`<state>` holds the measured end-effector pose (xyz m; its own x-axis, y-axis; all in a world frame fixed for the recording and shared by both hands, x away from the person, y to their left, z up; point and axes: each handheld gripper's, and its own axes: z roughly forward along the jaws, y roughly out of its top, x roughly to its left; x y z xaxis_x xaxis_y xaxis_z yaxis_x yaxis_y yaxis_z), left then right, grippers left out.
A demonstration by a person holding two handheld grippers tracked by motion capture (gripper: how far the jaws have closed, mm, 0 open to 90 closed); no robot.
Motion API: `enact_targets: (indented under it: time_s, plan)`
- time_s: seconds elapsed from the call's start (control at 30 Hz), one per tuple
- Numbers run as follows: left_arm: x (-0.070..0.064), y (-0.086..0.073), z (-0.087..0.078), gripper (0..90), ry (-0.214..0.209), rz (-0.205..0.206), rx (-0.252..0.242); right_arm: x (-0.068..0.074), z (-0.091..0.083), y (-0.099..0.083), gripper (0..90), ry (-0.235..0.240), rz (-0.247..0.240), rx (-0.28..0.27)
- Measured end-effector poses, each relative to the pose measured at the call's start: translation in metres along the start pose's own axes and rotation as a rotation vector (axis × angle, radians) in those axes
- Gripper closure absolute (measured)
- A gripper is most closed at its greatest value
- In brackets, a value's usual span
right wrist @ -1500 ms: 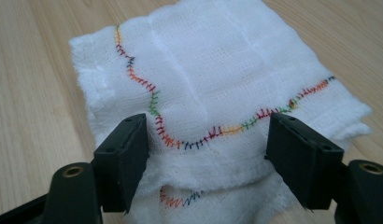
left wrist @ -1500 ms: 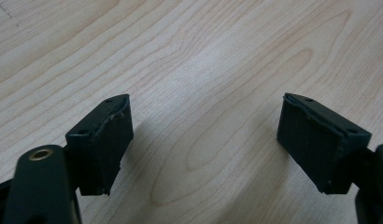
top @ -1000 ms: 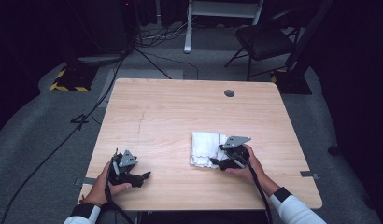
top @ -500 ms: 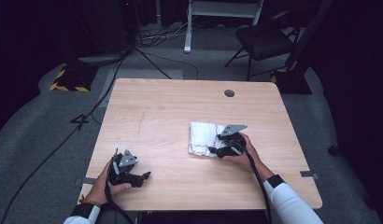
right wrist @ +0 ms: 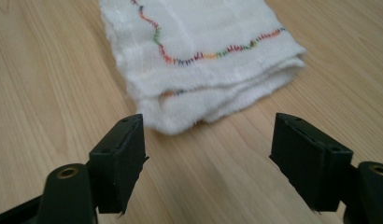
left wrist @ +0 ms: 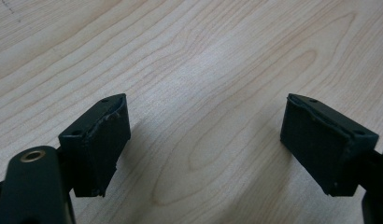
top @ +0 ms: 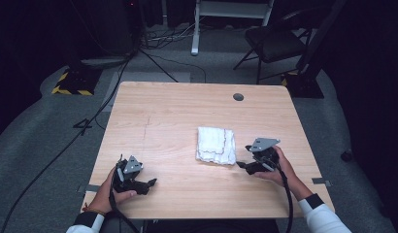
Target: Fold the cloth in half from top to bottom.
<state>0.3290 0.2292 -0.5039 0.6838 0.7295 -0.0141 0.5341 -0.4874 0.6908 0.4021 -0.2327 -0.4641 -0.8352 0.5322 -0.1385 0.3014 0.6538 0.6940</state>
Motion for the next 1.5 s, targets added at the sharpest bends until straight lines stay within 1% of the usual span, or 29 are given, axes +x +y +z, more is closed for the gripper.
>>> enact_targets:
  time_s: [0.07, 0.17, 0.27, 0.37, 0.4, 0.57, 0.67, 0.7, 0.77, 0.83, 0.9, 1.07, 1.13, 1.2, 1.27, 1.5]
  plan:
    - [0.0, 0.0, 0.0, 16.0, 0.0, 0.0, 0.0, 0.0, -0.008, -0.006, 26.8, -0.015, -0.006, -0.001]
    - [0.0, 0.0, 0.0, 16.0, 0.0, 0.0, 0.0, -0.001, -0.022, -0.018, 26.9, -0.048, -0.016, 0.013]
    - [0.0, 0.0, 0.0, 16.0, 0.0, 0.0, 0.0, -0.001, -0.031, -0.03, 26.9, -0.074, -0.023, 0.028]
    - [0.0, 0.0, 0.0, 16.0, 0.0, 0.0, 0.0, -0.002, -0.039, -0.041, 26.9, -0.085, -0.012, 0.034]
    - [0.0, 0.0, 0.0, 16.0, 0.0, 0.0, 0.0, -0.002, -0.042, -0.046, 26.9, -0.094, -0.004, 0.032]
    - [0.0, 0.0, 0.0, 16.0, 0.0, 0.0, 0.0, -0.004, -0.054, -0.065, 26.8, -0.109, 0.028, 0.032]
    - [0.0, 0.0, 0.0, 16.0, 0.0, 0.0, 0.0, -0.007, -0.059, -0.081, 26.7, -0.099, 0.069, 0.031]
    - [0.0, 0.0, 0.0, 16.0, 0.0, 0.0, 0.0, -0.008, -0.06, -0.085, 26.7, -0.102, 0.073, 0.033]
    - [0.0, 0.0, 0.0, 16.0, 0.0, 0.0, 0.0, -0.01, -0.063, -0.096, 26.7, -0.1, 0.118, 0.025]
    - [0.0, 0.0, 0.0, 16.0, 0.0, 0.0, 0.0, -0.013, -0.067, -0.107, 26.7, -0.105, 0.147, 0.017]
    - [0.0, 0.0, 0.0, 16.0, 0.0, 0.0, 0.001, -0.016, -0.071, -0.117, 26.6, -0.108, 0.186, 0.009]
    - [0.0, 0.0, 0.0, 15.9, 0.003, -0.001, 0.002, -0.019, -0.079, -0.132, 25.2, -0.126, 0.242, -0.006]
    - [0.0, 0.0, 0.0, 15.8, 0.003, -0.003, 0.002, -0.02, -0.08, -0.138, 24.0, -0.133, 0.266, -0.023]
    - [0.0, 0.0, 0.0, 15.8, 0.003, -0.005, 0.003, -0.023, -0.083, -0.145, 24.2, -0.137, 0.318, -0.042]
    - [0.0, 0.0, 0.0, 15.8, 0.004, -0.004, 0.002, -0.023, -0.084, -0.146, 21.1, -0.162, 0.331, -0.036]
    - [0.0, 0.0, 0.0, 15.8, 0.005, -0.004, 0.001, -0.024, -0.084, -0.147, 20.6, -0.16, 0.336, -0.034]
